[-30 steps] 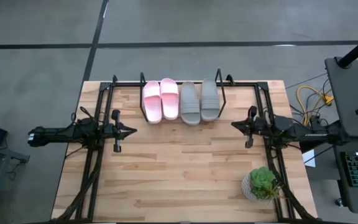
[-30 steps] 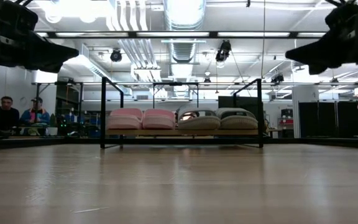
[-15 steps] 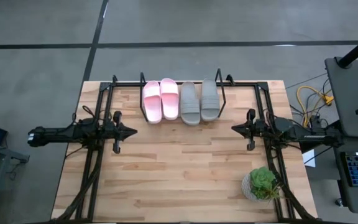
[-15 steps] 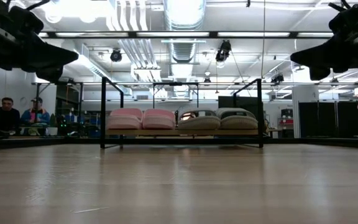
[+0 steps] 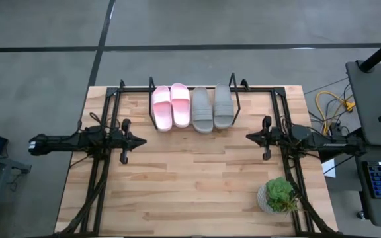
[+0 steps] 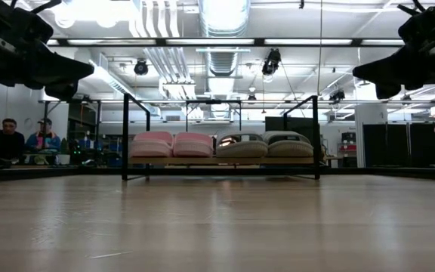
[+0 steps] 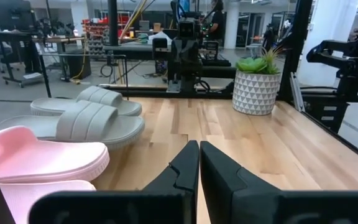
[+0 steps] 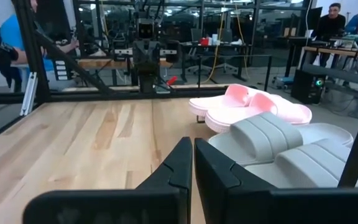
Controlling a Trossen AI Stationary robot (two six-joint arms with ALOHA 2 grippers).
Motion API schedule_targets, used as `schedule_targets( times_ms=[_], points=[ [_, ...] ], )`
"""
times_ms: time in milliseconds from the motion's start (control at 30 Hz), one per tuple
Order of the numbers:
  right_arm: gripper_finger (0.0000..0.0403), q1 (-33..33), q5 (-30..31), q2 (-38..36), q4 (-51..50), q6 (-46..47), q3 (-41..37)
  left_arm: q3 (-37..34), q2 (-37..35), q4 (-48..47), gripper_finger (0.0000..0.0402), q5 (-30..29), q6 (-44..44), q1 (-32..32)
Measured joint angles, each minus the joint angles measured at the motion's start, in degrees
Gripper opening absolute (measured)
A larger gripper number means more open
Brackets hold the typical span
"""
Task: Pick and place slides into the shelf
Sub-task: Return to Home Position
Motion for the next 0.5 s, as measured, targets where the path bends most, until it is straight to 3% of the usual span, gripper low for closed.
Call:
schedule_targets(
  times_ms=[500],
  points=[
    [0.0008,0.0,0.2,1.0,-0.1,-1.1,0.0,-0.2,0.4,1.7,0.0,0.0,1.5,0.0]
  ],
)
